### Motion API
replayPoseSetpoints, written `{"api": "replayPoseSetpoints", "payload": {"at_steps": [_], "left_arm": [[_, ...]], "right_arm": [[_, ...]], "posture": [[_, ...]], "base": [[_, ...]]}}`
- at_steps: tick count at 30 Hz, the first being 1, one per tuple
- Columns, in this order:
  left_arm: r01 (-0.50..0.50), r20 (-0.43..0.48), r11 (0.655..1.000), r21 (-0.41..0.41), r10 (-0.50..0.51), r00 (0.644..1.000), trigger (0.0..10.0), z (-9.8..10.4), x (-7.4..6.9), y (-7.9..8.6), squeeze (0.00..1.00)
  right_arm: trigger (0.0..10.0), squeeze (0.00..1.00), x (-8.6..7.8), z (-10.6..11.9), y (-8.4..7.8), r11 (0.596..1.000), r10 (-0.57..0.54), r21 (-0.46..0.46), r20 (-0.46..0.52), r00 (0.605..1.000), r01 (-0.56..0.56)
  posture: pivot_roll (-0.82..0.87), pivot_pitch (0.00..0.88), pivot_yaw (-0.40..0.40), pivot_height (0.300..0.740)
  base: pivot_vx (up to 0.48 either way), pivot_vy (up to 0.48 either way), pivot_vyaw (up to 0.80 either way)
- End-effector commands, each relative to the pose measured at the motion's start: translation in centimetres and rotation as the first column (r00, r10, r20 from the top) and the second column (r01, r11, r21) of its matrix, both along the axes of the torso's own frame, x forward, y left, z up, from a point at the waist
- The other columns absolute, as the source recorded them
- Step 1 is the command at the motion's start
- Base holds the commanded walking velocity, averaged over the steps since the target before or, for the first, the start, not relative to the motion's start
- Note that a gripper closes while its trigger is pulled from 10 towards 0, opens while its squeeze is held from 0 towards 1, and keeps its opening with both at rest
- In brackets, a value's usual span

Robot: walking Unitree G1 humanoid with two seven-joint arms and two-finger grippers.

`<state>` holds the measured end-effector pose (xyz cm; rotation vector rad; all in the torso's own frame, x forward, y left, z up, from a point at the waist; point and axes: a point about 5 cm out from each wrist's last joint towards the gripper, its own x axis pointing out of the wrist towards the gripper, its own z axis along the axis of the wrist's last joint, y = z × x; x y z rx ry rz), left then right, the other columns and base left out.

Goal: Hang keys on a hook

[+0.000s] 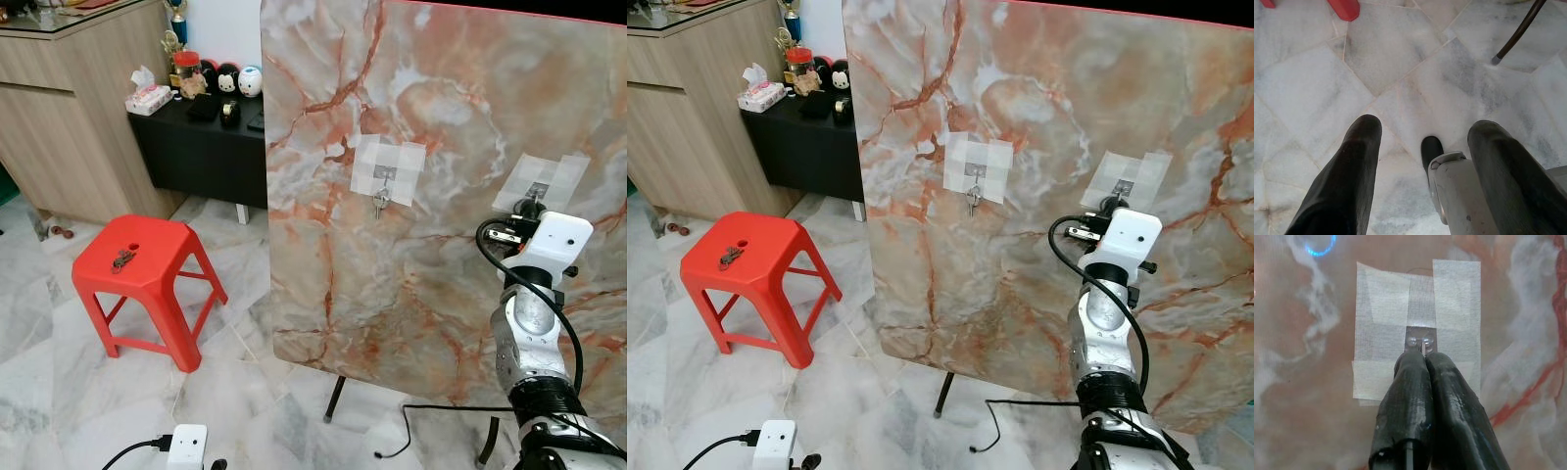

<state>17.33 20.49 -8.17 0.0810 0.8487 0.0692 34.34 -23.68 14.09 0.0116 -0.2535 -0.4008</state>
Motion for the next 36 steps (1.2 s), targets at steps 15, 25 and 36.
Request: {"api": "replayPoseSetpoints", "payload": {"at_steps": [15,25,36], "left_arm": [[0.012,-0.019,1.0,0.015,-0.012,1.0,10.0,-0.1,-0.2,0.2,0.0],[0.016,-0.013,1.0,0.018,-0.015,1.0,10.0,-0.1,-0.1,0.2,0.0],[0.024,-0.012,1.0,0.018,-0.024,1.0,10.0,0.0,0.0,0.0,0.0]], "right_arm": [[10.0,0.0,0.6,1.0,-0.2,1.0,0.003,-0.008,0.025,1.0,-0.002],[10.0,0.0,1.2,1.4,-0.1,1.0,0.016,-0.009,0.01,1.0,-0.016],[10.0,0.0,1.6,0.8,0.3,0.999,0.048,-0.021,-0.051,0.998,-0.049]], "posture": [[0.02,0.0,-0.057,0.74],[0.02,0.0,-0.059,0.74],[0.02,0.0,-0.059,0.74]], "base": [[0.0,0.0,0.0],[0.0,0.0,0.0],[0.0,0.0,0.0]]}}
